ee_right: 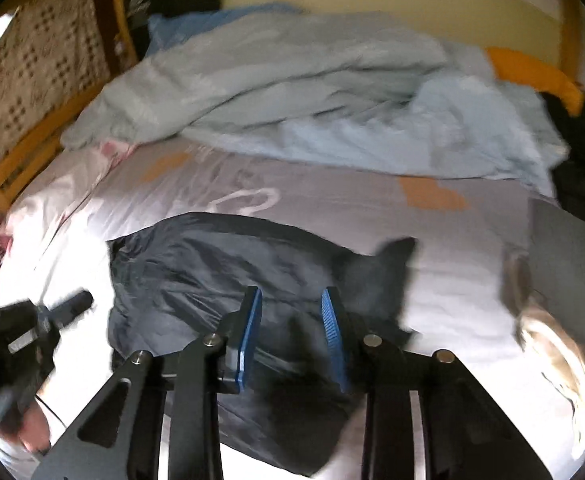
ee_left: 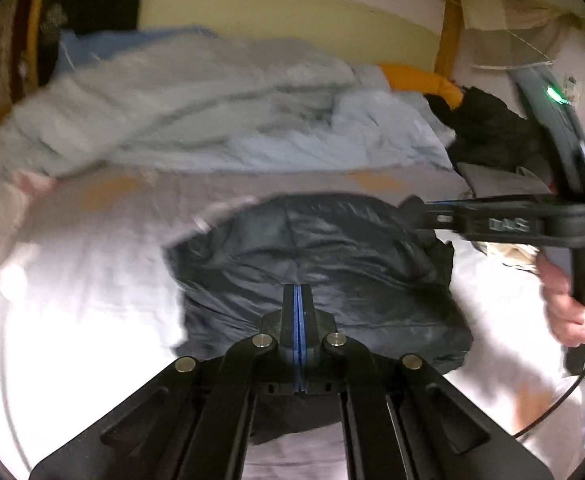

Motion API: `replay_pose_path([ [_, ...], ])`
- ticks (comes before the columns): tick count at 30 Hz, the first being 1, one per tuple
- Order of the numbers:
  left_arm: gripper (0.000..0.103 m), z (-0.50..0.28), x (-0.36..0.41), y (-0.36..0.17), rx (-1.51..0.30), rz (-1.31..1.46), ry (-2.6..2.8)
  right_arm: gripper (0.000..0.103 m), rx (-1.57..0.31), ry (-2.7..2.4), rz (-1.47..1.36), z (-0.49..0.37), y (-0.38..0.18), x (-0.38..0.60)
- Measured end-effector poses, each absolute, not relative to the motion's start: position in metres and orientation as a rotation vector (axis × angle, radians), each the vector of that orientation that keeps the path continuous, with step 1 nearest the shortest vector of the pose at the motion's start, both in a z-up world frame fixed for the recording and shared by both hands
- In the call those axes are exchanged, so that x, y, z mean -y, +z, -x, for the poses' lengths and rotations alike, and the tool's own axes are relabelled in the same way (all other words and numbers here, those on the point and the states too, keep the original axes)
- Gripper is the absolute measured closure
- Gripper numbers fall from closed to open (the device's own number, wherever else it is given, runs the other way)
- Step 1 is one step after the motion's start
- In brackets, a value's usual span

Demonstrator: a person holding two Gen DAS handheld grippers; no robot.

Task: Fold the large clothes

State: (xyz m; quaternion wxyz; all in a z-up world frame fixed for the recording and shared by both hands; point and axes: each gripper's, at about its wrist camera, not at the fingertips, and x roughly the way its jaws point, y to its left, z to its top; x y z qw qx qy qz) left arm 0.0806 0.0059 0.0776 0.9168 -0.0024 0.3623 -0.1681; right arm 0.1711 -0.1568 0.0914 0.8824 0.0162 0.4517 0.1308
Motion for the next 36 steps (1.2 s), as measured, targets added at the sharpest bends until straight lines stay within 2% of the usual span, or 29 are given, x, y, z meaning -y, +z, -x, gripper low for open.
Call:
replay_pose_path([
  [1, 0.101, -0.088, -0.004, 0.072, -0.766, 0.002, -0.313, 0.085, -0.999, 0.284, -0.048, -0.183, 0.084, 0.151],
  [2, 0.101, -0.099, -0.005, 0.062, -0.798, 0.009, -0.285, 0.089, -1.040, 0.290, -0.053, -0.193, 0.078, 0.146],
  [7, 0.100, -0.137, -0.032, 0.003, -0.989, 0.212, -0.353, 0.092, -1.216, 0.293, 0.016, -0.224, 0.017, 0.121],
  [16, 0.099, -0.133, -0.015, -0.026, -0.929, 0.032, -0.323, 0.094, -1.216, 0.236, 0.159, -0.232, -0.030, 0.097],
  [24, 0.099, -0.131, -0.018, -0.025, -0.913, 0.013, -0.331, 0.094, -1.192, 0.182, 0.224, -0.225, -0.026, 0.087],
  [27, 0.099, -0.122, -0.018, -0.020, -0.861, 0.000, -0.328, 0.093, -1.183, 0.195, 0.099, -0.210, 0.002, 0.101],
  [31, 0.099, -0.102, -0.007, -0.004, -0.748, -0.123, -0.276, 0.093, -1.055, 0.203, 0.027, -0.168, 0.040, 0.132],
  [33, 0.094, -0.092, -0.003, 0.006, -0.701, -0.145, -0.254, 0.093, -1.012, 0.172, 0.043, -0.150, 0.047, 0.146],
  [34, 0.085, -0.089, -0.002, 0.011, -0.684, -0.149, -0.245, 0.093, -0.995, 0.164, 0.038, -0.140, 0.049, 0.154],
  [35, 0.066, -0.084, -0.002, 0.016, -0.663, -0.149, -0.236, 0.093, -0.974, 0.157, 0.028, -0.130, 0.050, 0.164],
  [36, 0.038, -0.080, -0.003, 0.020, -0.644, -0.144, -0.229, 0.092, -0.955, 0.147, 0.020, -0.124, 0.051, 0.171],
])
